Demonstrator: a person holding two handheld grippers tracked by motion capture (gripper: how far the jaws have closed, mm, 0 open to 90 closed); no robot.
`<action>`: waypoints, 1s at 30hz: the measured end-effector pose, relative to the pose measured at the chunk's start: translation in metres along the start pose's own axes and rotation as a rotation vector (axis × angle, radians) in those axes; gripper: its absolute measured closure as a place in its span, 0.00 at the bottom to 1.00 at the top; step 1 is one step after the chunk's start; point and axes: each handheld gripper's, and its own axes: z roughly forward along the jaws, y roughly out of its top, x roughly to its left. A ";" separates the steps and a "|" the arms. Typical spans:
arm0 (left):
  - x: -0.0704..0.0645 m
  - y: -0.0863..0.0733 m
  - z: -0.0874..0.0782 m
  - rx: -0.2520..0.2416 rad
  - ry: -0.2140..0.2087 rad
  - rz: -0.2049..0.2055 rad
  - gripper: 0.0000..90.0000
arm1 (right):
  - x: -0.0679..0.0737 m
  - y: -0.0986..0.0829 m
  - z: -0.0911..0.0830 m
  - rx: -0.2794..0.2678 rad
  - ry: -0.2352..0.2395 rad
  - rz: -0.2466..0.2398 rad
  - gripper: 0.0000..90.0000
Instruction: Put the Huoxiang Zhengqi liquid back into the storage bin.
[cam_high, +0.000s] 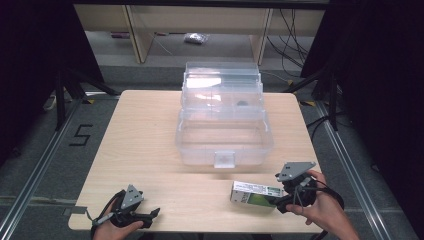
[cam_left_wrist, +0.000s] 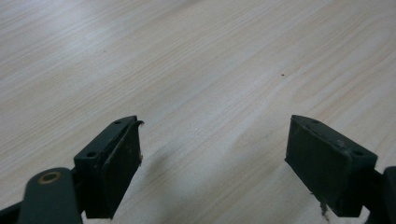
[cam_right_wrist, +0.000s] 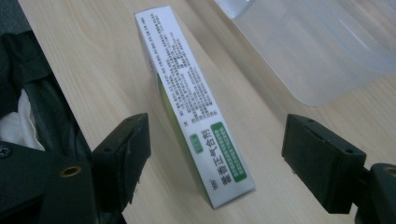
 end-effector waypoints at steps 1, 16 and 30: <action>0.000 0.000 0.000 0.002 0.003 0.004 0.19 | 0.000 0.002 0.002 0.013 0.002 -0.007 0.28; -0.003 0.000 0.000 -0.035 -0.002 -0.036 0.19 | 0.009 0.033 0.024 0.150 0.064 -0.123 0.32; 0.000 -0.001 -0.001 -0.007 -0.004 0.000 0.19 | 0.009 0.040 0.045 0.222 0.086 -0.172 0.39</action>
